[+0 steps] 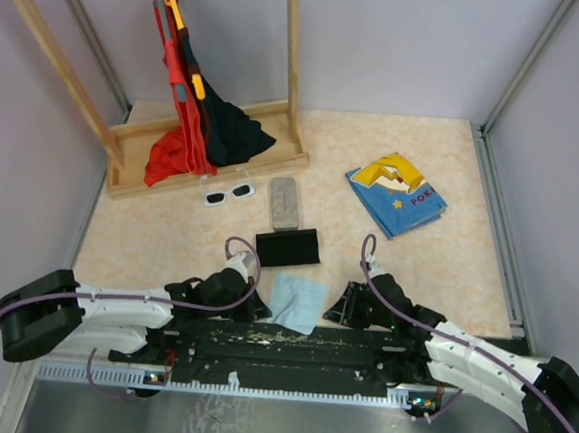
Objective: Organize the sunglasses
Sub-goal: Adjust the glasses cleaning cloth at the center of the board.
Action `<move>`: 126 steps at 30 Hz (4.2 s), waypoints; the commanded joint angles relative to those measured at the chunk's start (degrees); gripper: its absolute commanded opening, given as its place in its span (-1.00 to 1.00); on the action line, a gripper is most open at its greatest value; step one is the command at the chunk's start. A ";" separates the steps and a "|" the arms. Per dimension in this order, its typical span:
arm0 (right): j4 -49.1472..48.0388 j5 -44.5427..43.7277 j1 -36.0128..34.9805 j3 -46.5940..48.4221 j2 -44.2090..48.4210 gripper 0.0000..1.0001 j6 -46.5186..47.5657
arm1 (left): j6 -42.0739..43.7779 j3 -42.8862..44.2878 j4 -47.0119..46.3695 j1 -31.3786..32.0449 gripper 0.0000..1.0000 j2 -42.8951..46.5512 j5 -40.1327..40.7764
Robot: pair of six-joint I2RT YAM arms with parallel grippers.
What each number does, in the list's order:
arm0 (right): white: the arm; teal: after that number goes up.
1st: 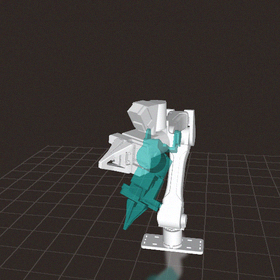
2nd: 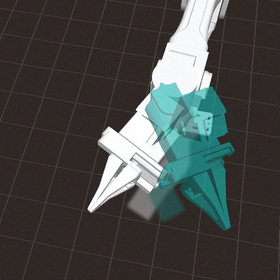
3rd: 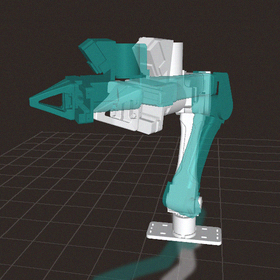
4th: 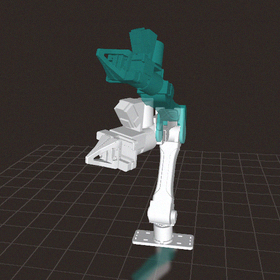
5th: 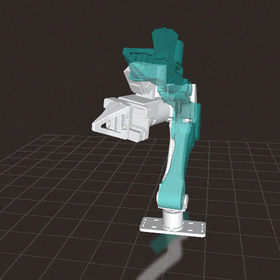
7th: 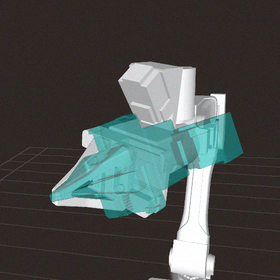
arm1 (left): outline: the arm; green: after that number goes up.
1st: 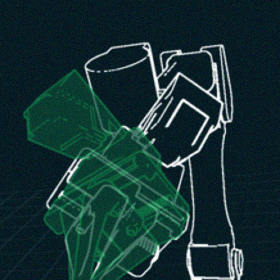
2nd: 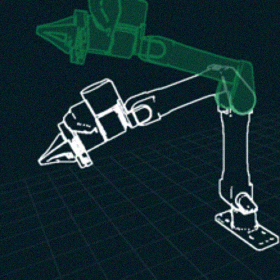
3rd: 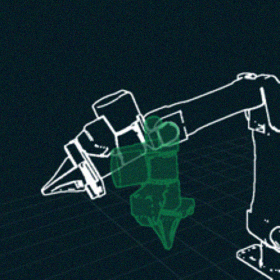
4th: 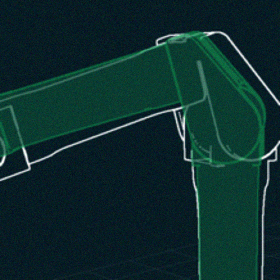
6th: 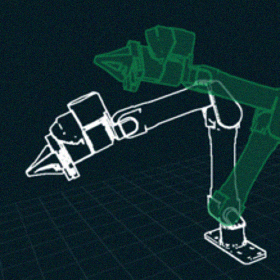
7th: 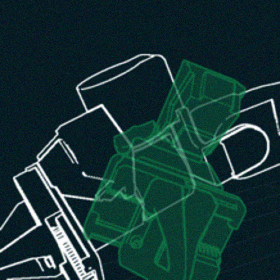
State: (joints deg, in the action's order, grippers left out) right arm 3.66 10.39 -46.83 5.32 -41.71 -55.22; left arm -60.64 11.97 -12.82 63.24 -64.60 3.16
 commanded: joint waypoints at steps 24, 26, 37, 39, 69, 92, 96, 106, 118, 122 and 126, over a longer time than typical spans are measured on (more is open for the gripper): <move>3.03 -14.22 -4.48 22.30 -25.35 -1.00 13.45 | 3.35 4.90 3.21 0.12 -0.99 -2.27 3.52; 5.72 -16.18 -6.23 24.47 -27.26 -1.00 13.98 | 3.49 4.97 3.17 0.13 -0.99 -2.63 3.56; 16.40 -24.98 -11.16 33.61 -38.42 -1.00 15.19 | 3.63 5.26 2.51 0.13 -0.99 -3.79 2.77; 17.62 -25.94 -11.18 34.59 -40.00 -1.00 15.23 | 3.68 5.22 2.47 0.13 -0.99 -3.76 3.13; 10.50 -28.34 -8.28 40.38 -40.22 -0.94 24.27 | 9.69 10.77 10.77 -5.49 -0.99 -1.45 8.48; 9.28 -27.03 -8.07 30.09 -16.60 -0.30 25.31 | 12.04 7.06 7.83 -5.76 -0.99 -2.99 4.56; 12.42 -28.81 -8.29 27.47 -10.90 -0.17 24.08 | 12.42 7.83 8.52 -5.76 -0.99 -3.89 3.78; 24.59 -40.73 -18.86 30.34 -14.97 -0.10 12.62 | 12.58 8.48 8.14 -5.76 -0.99 -4.67 2.71; 19.04 -40.91 -25.95 32.36 -26.60 -0.17 2.06 | 13.26 10.06 9.03 -5.76 -0.99 -5.80 2.52; 18.26 -40.44 -26.43 34.22 -31.16 -0.19 0.76 | 13.62 10.31 9.13 -5.76 -0.99 -6.00 2.71; 17.51 -39.31 -26.96 35.11 -33.82 -0.18 0.06 | 13.97 10.47 9.43 -5.76 -0.99 -6.66 2.55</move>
State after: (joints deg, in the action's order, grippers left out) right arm 24.71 -29.39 -72.75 37.23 -73.87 -53.19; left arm -47.86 21.08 -4.27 57.69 -70.22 5.93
